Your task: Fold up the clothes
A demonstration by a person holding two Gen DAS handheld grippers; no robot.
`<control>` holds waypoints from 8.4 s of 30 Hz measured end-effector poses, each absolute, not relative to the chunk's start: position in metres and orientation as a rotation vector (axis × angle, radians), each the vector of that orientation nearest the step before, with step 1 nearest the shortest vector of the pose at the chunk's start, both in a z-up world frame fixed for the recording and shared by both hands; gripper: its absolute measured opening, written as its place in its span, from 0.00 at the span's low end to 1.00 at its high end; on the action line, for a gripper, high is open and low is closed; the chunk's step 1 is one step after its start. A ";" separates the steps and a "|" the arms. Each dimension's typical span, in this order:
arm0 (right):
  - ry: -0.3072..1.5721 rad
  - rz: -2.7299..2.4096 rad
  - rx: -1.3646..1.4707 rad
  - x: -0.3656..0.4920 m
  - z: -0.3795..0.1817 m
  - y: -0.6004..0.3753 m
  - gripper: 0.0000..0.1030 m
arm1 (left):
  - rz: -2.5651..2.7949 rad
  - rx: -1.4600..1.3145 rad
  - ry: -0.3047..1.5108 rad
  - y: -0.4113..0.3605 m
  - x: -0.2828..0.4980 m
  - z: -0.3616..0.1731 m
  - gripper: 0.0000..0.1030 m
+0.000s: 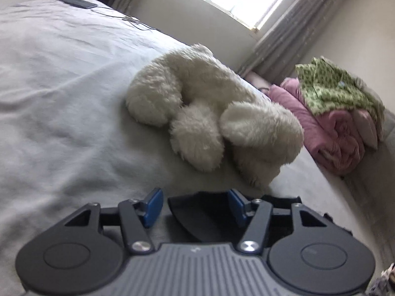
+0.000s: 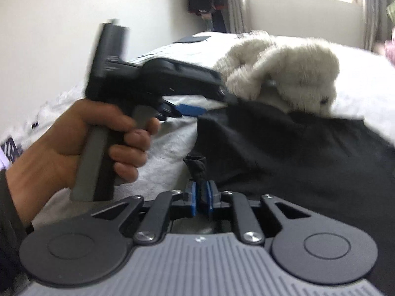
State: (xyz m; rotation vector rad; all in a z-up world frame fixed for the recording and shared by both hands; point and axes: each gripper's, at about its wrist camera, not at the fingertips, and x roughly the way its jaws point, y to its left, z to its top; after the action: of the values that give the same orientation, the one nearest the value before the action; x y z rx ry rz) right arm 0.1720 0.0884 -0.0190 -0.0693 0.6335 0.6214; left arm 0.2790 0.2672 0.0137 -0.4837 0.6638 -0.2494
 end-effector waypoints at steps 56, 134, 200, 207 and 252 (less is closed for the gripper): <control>0.603 0.466 0.656 0.163 -0.023 -0.048 0.09 | -0.366 -0.154 0.554 0.095 0.256 0.123 0.02; 0.986 0.585 0.454 -0.168 -0.018 0.006 0.24 | -0.301 -0.328 0.776 0.184 -0.051 0.071 0.31; 0.794 0.389 0.339 -0.216 -0.014 -0.075 0.04 | -0.473 0.167 0.866 0.102 -0.091 0.038 0.33; 0.788 0.385 0.387 -0.216 -0.017 -0.087 0.04 | -0.495 0.250 0.851 0.099 -0.103 0.038 0.33; 0.929 0.354 0.601 0.192 -0.029 -0.156 0.40 | -0.845 0.358 0.763 0.079 -0.094 0.035 0.34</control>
State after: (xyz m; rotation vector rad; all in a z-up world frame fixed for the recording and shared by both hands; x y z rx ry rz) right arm 0.1923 -0.1557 -0.0292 0.6012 0.9294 0.3538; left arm -0.0943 0.0794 0.0347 0.3575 0.7633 -0.8446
